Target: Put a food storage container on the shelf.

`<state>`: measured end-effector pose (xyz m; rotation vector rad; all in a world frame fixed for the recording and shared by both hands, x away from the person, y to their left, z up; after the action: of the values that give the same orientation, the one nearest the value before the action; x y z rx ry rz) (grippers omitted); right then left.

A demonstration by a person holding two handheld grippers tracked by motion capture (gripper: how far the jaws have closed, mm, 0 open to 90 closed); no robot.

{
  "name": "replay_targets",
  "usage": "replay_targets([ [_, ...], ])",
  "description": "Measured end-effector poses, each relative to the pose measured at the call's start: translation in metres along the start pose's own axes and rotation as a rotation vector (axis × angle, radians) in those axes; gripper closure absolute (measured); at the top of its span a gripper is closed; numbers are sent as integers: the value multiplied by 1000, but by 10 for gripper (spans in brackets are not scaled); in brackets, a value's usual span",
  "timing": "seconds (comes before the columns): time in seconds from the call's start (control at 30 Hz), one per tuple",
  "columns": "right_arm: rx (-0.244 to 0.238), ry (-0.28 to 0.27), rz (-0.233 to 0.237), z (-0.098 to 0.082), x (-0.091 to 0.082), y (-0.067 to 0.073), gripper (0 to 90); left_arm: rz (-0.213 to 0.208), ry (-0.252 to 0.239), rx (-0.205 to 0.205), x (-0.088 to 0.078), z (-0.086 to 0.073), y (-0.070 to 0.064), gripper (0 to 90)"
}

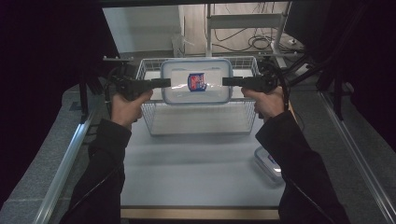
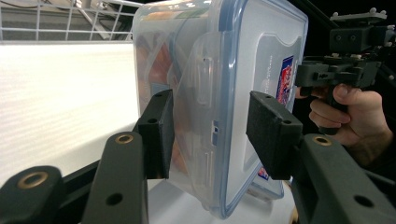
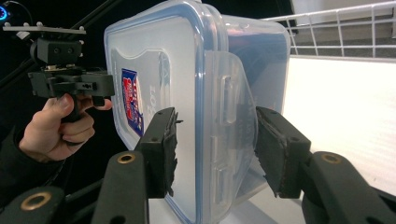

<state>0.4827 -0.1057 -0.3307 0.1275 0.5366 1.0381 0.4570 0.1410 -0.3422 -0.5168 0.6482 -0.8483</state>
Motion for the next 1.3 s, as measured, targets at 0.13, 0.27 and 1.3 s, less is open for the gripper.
replay_targets([
  [0.13, 7, 0, -4, 6, 2, -3, 506, -2, -5, -8, 2, 5, 2, 528],
  [0.27, 9, -8, -6, 12, 4, -7, 506, -1, -14, -18, 4, 10, 4, 527],
  [1.3, 39, -19, -16, 10, 17, -32, 485, 46, 2, -17, 18, 10, 17, 515],
])
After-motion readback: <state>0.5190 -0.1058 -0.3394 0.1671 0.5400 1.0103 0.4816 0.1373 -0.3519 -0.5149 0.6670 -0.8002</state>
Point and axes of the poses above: each handheld gripper's, and its own axes: x roughly forward along the jaws, z roughly out of its top, y roughly to its left, the point moved 9 cm from there along x, roughly forward along the jaws, and after that the axes turned 9 degrees about -x, right-handed, at the moved point
